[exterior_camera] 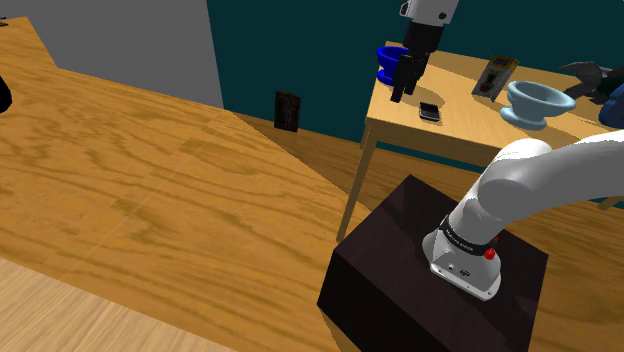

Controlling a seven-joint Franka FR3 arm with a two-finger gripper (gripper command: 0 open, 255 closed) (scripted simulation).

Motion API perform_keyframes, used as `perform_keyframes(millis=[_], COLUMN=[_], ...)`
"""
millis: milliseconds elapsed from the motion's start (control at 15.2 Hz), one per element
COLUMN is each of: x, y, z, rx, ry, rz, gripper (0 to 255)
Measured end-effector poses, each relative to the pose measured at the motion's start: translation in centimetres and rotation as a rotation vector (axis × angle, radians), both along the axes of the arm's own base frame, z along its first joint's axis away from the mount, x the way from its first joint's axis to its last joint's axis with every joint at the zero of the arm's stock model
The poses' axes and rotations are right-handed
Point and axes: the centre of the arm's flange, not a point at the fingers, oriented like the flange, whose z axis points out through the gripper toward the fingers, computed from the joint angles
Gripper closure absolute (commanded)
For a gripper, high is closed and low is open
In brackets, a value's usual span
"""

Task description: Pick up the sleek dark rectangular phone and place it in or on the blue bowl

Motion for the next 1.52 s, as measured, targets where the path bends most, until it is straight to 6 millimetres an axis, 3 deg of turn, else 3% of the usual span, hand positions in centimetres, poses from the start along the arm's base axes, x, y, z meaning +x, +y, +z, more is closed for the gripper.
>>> perform_keyframes(millis=[264, 726, 990, 1320, 1518], x=[0.8, 1.5, 0.3, -2.8, -3.5], y=[-2.3, -11.0, -15.6, -21.1, -22.3], z=[-0.9, -2.8, -4.5, -6.1, -6.8], rx=[-0.007, -0.029, -0.042, -0.058, -0.061], ry=[0.000, -0.002, -0.003, -0.004, -0.005], rz=[-0.113, -0.489, -0.708, -0.982, -1.037], gripper=[0, 0, 0, 0, 0])
